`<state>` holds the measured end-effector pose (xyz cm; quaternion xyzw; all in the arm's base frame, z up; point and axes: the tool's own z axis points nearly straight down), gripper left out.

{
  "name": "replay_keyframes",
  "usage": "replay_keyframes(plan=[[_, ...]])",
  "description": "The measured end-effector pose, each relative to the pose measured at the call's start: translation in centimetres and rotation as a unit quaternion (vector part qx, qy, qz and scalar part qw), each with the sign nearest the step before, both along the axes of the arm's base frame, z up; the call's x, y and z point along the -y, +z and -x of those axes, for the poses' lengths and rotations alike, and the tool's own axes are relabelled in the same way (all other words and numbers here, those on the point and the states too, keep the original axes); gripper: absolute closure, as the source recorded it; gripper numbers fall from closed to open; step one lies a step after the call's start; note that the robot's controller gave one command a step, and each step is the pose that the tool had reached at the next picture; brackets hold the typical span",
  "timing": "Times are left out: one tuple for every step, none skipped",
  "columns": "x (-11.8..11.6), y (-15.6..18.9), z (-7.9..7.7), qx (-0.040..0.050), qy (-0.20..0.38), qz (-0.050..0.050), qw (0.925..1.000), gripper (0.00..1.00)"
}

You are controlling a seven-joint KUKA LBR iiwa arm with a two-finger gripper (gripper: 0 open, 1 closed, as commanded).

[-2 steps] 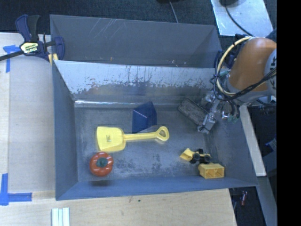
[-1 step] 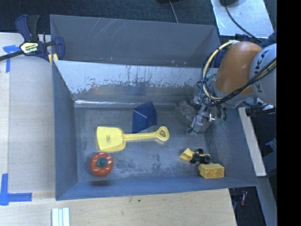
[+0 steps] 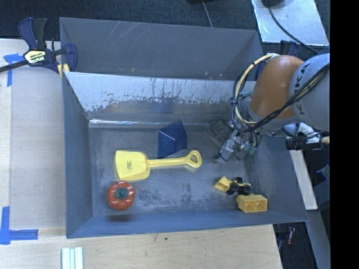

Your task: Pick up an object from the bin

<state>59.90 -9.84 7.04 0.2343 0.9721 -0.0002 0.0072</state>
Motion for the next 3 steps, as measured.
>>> replay_keyframes(plan=[[1.66, 0.84, -1.05, 0.0015, 0.089, 0.0, 0.996, 1.0], [1.65, 0.84, -1.05, 0.0015, 0.089, 0.0, 0.996, 1.0], [1.65, 1.35, -1.01, 0.0012, 0.09, 0.0, 0.996, 1.0]])
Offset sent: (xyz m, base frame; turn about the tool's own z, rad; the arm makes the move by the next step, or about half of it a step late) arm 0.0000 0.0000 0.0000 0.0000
